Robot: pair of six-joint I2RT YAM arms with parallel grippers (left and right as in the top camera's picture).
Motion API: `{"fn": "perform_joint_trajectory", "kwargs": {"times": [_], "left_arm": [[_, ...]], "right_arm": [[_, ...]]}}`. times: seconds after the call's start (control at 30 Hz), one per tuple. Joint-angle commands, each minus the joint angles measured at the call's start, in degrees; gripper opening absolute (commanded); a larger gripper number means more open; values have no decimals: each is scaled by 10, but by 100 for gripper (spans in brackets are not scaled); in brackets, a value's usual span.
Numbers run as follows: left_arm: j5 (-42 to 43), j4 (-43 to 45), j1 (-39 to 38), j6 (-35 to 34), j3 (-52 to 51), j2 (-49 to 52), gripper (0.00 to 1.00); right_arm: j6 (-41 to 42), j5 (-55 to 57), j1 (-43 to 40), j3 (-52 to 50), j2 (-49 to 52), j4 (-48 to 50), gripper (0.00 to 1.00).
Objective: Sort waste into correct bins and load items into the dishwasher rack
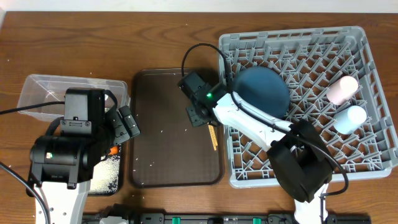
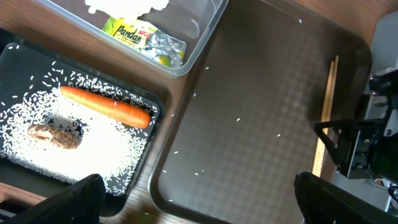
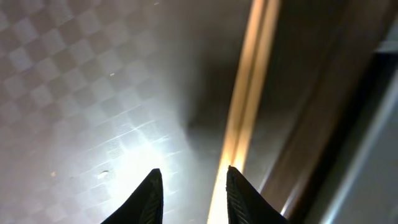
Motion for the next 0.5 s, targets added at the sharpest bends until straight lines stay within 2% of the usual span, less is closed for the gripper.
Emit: {"fn": "perform_joint_trajectory", "kwargs": {"times": [0.0, 0.47], "left_arm": [[-9, -2, 3, -1, 3, 2, 98], [-9, -2, 3, -1, 3, 2, 98]], "right_arm": [[25, 36, -1, 0, -1, -2, 28], [39, 22, 0, 0, 54, 22, 27]]}}
